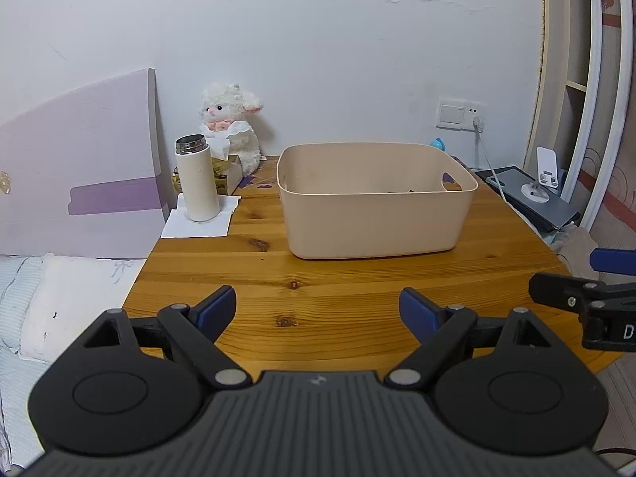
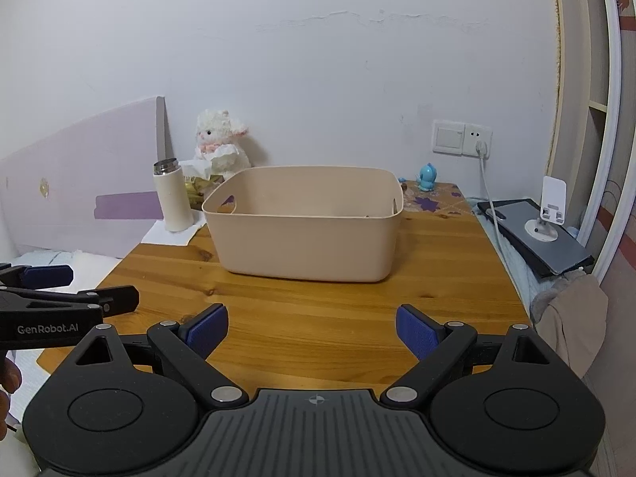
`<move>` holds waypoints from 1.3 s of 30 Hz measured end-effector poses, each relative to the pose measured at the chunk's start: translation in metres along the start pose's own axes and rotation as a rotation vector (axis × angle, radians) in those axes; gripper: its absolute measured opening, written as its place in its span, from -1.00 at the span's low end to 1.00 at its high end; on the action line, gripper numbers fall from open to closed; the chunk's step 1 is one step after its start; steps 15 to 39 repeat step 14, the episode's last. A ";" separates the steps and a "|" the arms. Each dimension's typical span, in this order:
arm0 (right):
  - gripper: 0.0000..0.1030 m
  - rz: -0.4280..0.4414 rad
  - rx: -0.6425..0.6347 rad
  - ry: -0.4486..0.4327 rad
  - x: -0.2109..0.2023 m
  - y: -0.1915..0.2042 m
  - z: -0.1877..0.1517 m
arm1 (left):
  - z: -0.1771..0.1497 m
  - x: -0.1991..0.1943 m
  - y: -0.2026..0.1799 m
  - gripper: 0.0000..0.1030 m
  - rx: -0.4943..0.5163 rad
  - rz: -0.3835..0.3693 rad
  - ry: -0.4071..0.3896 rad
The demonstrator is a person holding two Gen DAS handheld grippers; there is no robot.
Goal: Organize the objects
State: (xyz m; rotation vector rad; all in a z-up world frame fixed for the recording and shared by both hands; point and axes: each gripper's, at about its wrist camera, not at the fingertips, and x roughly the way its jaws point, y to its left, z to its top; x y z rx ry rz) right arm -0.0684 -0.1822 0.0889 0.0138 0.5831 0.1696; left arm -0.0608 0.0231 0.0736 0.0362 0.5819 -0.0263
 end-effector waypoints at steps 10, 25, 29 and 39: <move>0.81 -0.003 0.000 0.004 0.001 -0.002 0.000 | -0.001 0.005 -0.001 0.74 -0.007 -0.010 0.014; 0.81 -0.003 0.001 0.007 0.003 -0.002 0.000 | -0.002 0.006 0.000 0.74 -0.007 -0.008 0.013; 0.81 -0.003 0.001 0.007 0.003 -0.002 0.000 | -0.002 0.006 0.000 0.74 -0.007 -0.008 0.013; 0.81 -0.003 0.001 0.007 0.003 -0.002 0.000 | -0.002 0.006 0.000 0.74 -0.007 -0.008 0.013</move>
